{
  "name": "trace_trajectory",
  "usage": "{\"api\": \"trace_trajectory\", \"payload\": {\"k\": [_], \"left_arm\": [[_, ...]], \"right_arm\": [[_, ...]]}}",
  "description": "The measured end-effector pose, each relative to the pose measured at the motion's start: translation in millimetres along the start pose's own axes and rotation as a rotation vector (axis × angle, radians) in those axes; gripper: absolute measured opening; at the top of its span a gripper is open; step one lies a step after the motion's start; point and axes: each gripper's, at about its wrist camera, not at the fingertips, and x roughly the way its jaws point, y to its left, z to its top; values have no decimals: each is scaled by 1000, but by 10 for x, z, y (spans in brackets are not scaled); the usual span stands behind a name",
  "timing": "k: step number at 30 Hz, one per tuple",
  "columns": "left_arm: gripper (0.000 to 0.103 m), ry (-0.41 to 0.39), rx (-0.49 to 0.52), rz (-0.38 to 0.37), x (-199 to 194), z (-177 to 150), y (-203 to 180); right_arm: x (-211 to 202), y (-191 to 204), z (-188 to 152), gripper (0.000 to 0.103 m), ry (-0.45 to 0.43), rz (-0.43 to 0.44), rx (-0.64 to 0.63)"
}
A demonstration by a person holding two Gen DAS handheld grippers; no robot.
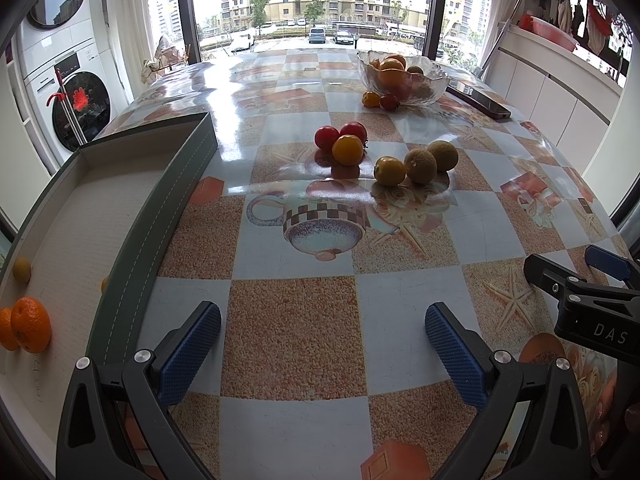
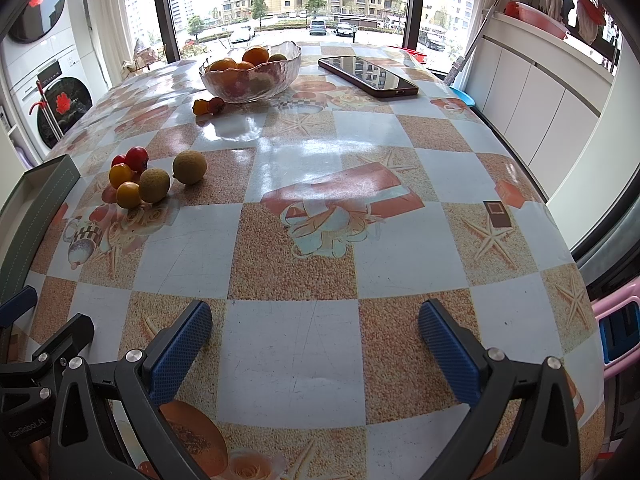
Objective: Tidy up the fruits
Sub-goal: 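Grasp a small orange with the left tool while the right tool grasps a brown round fruit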
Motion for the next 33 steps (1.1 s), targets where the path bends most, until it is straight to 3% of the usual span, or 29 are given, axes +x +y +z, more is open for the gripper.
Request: {"api": "trace_trajectory", "payload": {"k": [6, 11, 13, 19, 21, 22, 26, 30, 31, 33], "left_arm": [[102, 73, 42, -13, 98, 193, -21], [102, 40, 44, -38, 117, 500, -79], [88, 33, 28, -65, 148, 613, -111], [75, 105, -28, -86, 470, 816, -128], [73, 89, -25, -83, 505, 876, -165], [62, 89, -22, -86, 520, 900, -185], [42, 75, 43, -60, 558, 954, -317], [31, 58, 61, -51, 569, 982, -370], [24, 54, 62, -51, 566, 978, -367], [22, 45, 61, -59, 553, 960, -332]], "right_arm": [[28, -4, 86, 103, 62, 7, -10], [111, 16, 298, 103, 120, 79, 2], [147, 5, 418, 102, 119, 117, 36], [209, 42, 622, 100, 90, 153, 35], [218, 38, 654, 100, 80, 155, 33], [229, 23, 666, 100, 80, 160, 39], [265, -29, 719, 100, 81, 191, 63], [297, 7, 773, 99, 76, 209, 59], [309, 31, 788, 97, 76, 210, 54], [355, 105, 828, 90, 80, 220, 37]]}}
